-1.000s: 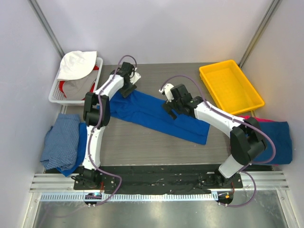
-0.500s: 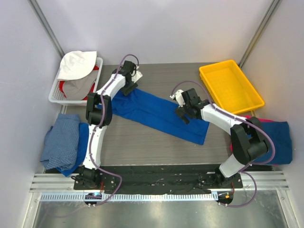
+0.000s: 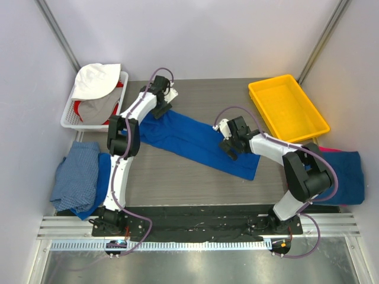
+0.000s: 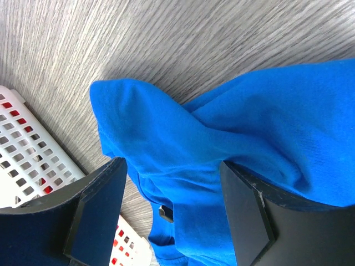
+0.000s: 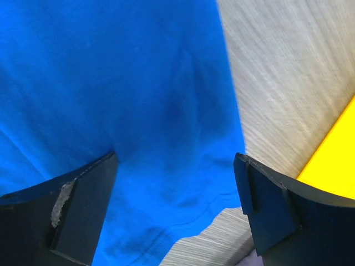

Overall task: Fold and stack the t-shirts
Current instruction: Rotate the tshirt 90 degrees

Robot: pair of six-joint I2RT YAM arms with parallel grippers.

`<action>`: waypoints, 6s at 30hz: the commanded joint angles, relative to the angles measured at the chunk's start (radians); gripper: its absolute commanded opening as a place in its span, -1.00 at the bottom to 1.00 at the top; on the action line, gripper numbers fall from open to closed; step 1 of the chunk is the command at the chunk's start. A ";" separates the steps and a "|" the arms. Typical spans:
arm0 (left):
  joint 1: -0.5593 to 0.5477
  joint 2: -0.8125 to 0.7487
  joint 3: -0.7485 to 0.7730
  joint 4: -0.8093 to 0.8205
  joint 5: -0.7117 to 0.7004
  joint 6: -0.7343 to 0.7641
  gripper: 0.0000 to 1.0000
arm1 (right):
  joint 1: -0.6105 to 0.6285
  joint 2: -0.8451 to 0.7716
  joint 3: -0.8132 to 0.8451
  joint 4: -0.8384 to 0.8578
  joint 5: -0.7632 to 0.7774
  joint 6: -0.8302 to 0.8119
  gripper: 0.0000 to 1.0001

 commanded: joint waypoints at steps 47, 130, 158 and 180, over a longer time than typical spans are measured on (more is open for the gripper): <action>-0.226 0.353 0.288 0.552 -0.055 0.354 0.83 | 0.466 0.010 0.012 -0.131 -0.268 0.201 0.91; -0.358 -1.174 -1.181 -0.022 0.324 -0.252 0.76 | 0.316 -0.381 -0.129 -0.214 -0.164 0.134 0.84; -0.522 -1.060 -1.314 0.142 0.615 -0.269 0.42 | 0.609 -0.297 -0.179 -0.169 -0.075 0.134 0.57; -0.506 -1.015 -1.257 0.188 0.410 -0.450 0.40 | 0.618 -0.410 -0.202 -0.111 0.100 0.166 0.52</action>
